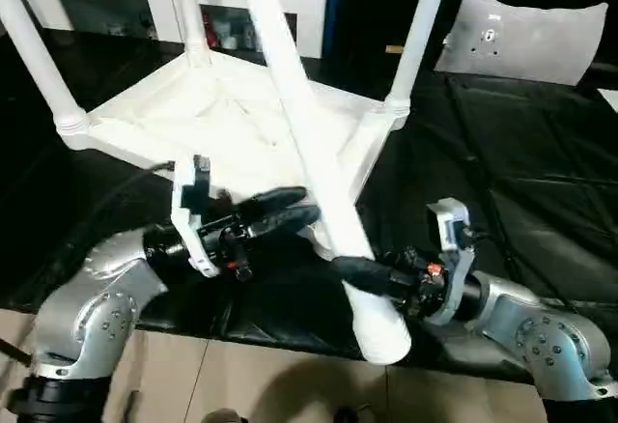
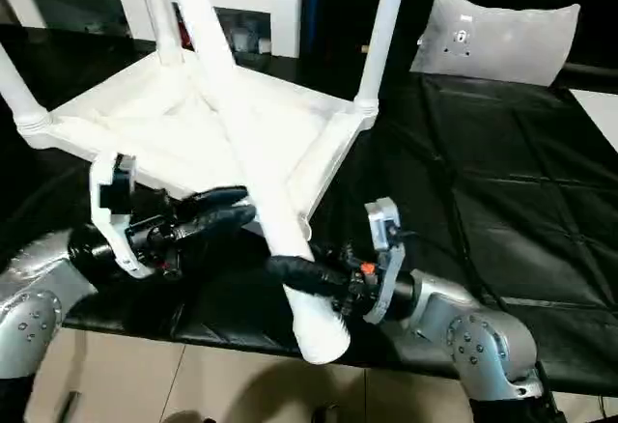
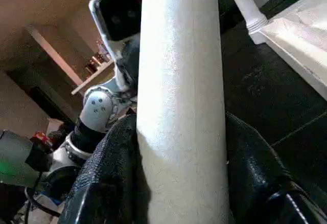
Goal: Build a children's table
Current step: Pick table leg
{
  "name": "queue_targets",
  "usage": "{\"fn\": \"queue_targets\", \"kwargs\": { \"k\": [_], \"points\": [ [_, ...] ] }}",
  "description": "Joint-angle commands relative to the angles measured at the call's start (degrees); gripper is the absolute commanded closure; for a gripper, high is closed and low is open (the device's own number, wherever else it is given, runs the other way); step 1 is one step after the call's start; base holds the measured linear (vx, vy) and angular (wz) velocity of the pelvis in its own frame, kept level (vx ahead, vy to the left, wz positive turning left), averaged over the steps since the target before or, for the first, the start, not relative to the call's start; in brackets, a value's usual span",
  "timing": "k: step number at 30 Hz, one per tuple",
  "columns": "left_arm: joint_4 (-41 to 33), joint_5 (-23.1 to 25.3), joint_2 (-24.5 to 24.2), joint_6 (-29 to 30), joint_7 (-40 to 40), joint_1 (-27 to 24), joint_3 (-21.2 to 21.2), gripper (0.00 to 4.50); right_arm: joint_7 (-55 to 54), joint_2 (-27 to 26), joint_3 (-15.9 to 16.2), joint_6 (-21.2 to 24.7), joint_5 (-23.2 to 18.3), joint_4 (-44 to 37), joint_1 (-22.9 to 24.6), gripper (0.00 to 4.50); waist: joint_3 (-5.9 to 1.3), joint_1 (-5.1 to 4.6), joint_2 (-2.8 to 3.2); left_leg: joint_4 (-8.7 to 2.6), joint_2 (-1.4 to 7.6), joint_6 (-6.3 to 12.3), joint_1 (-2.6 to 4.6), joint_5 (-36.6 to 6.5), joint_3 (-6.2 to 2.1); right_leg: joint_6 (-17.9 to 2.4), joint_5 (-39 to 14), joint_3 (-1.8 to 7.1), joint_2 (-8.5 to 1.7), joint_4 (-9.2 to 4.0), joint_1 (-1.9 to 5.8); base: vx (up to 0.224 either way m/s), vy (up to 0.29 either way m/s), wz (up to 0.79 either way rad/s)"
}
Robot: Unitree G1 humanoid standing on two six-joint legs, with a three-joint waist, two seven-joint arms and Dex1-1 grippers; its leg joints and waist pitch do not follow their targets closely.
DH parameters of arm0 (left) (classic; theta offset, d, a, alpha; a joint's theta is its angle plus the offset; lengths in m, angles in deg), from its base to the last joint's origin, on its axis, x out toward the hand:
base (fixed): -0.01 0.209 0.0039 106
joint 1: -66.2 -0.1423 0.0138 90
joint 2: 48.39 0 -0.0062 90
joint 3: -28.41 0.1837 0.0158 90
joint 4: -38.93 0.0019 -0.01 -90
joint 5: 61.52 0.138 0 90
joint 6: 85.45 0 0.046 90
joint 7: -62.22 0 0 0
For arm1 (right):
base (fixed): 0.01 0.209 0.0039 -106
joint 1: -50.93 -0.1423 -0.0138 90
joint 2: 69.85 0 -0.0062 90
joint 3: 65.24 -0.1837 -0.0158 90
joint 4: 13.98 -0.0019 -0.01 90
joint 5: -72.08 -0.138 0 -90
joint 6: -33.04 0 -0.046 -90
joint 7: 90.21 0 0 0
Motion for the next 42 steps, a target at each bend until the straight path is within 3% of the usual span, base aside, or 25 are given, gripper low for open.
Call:
{"fn": "queue_targets", "kwargs": {
  "k": [1, 3, 6, 8, 12, 20, 21, 26, 28, 32, 33, 35, 42],
  "points": [
    [0.54, 2.90, -0.64, -2.21, -0.83, -0.26, 1.21, 2.39, 0.48, 0.62, -0.33, -0.92, 0.22, -0.15, 0.16, 2.64, -3.40, 0.07, 0.11, -4.93, 0.85, 2.15, -0.55, -7.21, 0.41, -3.85, -25.36, 2.67, -3.73, -5.51, 3.41, 0.000, 0.000, 0.00],
    [1.03, 5.48, -1.88, -4.68, -1.36, -0.73, 2.22, 2.20, 0.64, 0.66, -0.39, -1.22, 0.77, -0.03, 0.35, 2.64, -3.42, 0.01, 0.18, -4.99, 0.97, 2.07, -0.60, -7.07, 0.35, -4.46, -23.87, 2.72, -3.72, -5.25, 3.41, 0.000, 0.000, 0.00],
    [0.13, 3.16, -1.47, -3.07, -1.48, -1.32, 1.43, 2.05, 1.24, 1.08, 0.09, -1.46, 1.42, -0.10, 0.75, 2.64, -3.53, 0.06, 0.25, -4.89, 0.97, 1.80, -0.64, -6.73, 0.39, -5.88, -22.14, 2.72, -3.78, -4.94, 3.48, 0.000, 0.000, 0.00],
    [-0.33, 2.56, -1.36, -3.03, -1.70, -1.74, 1.86, 1.71, 1.39, 1.09, 0.55, -1.68, 1.61, -0.11, 0.89, 2.64, -3.42, 0.08, 0.02, -4.91, 0.95, 1.85, -0.74, -7.15, 0.43, -6.37, -22.32, 2.72, -3.79, -4.96, 3.54, 0.000, 0.000, 0.00],
    [-0.74, 1.50, -0.61, -3.01, -1.59, -1.92, 2.20, 1.58, 1.60, 1.11, 1.22, -2.01, 1.89, 0.04, 0.73, 2.64, -3.40, 0.07, 0.01, -4.93, 0.99, 2.05, -0.74, -7.30, 0.43, -6.30, -22.87, 2.75, -3.82, -5.01, 3.49, 0.000, 0.000, 0.00],
    [-1.98, -1.83, 0.66, -1.22, -1.02, -1.94, 1.84, 0.86, 2.56, 1.34, 2.02, -2.82, 3.34, 0.47, 0.48, 2.64, -3.37, 0.06, 0.03, -4.90, 1.02, 1.91, -0.74, -7.37, 0.44, -6.43, -23.00, 2.74, -3.80, -5.00, 3.42, 0.000, 0.000, 0.00],
    [-2.63, -4.08, 1.21, 0.26, -0.73, -1.74, 1.36, 0.82, 2.48, 1.25, 2.91, -4.16, 4.74, 0.96, 0.20, 2.64, -3.44, 0.09, 0.16, -4.85, 1.04, 1.83, -0.71, -7.26, 0.45, -6.71, -22.51, 2.74, -3.85, -4.91, 3.43, 0.000, 0.000, 0.00],
    [-3.13, -6.00, 0.86, 2.28, -1.13, -1.34, 1.51, 0.39, 1.68, 0.14, 4.10, -8.37, 8.02, 2.61, -0.80, 2.64, -3.32, -0.02, 0.17, -4.88, 0.92, 1.67, -0.80, -8.11, 0.48, -6.51, -23.47, 2.69, -3.81, -5.09, 3.46, 0.000, 0.000, 0.00],
    [-3.22, -5.97, 0.35, 2.86, -1.48, -1.04, 2.26, 0.38, 1.74, -0.63, 5.70, -12.44, 11.77, 3.46, -1.59, 2.64, -3.32, -0.07, 0.18, -4.92, 0.98, 1.57, -0.79, -8.29, 0.43, -6.12, -24.00, 2.68, -3.79, -5.06, 3.40, 0.000, 0.000, 0.00],
    [-2.64, -5.44, 0.56, 2.61, -1.41, -0.61, 2.83, 0.38, 1.64, -1.95, 7.60, -15.94, 14.35, 4.16, -2.09, 2.64, -3.34, -0.16, 0.45, -5.00, 1.05, 1.55, -0.64, -8.59, 0.38, -6.19, -23.61, 2.72, -3.80, -5.05, 3.36, 0.000, 0.000, 0.00],
    [-2.36, -5.48, 0.77, 2.70, -1.17, -0.37, 3.02, 0.65, 1.69, -2.46, 9.26, -19.24, 16.83, 4.78, -2.21, 2.64, -3.37, -0.20, 0.46, -5.03, 1.08, 1.54, -0.61, -8.39, 0.38, -6.63, -22.37, 2.73, -3.73, -4.89, 3.37, 0.000, 0.000, 0.00],
    [-2.12, -5.52, 1.13, 2.71, -0.84, -0.08, 3.00, 0.73, 1.73, -3.29, 10.65, -21.69, 18.66, 5.30, -2.17, 2.64, -3.42, -0.19, 0.52, -5.05, 1.11, 1.52, -0.59, -8.13, 0.40, -7.23, -20.70, 2.76, -3.68, -4.70, 3.42, 0.000, 0.000, 0.00],
    [-2.39, -7.53, 1.60, 3.51, -0.36, 0.12, 1.89, 1.35, -0.63, -7.52, 12.70, -29.46, 23.74, 9.39, -2.24, 2.64, -3.31, -0.37, 0.71, -5.21, 1.18, 1.17, -0.65, -9.55, 0.36, -8.21, -20.18, 2.86, -3.75, -4.57, 3.47, 0.000, 0.000, 0.00]
  ]
}}
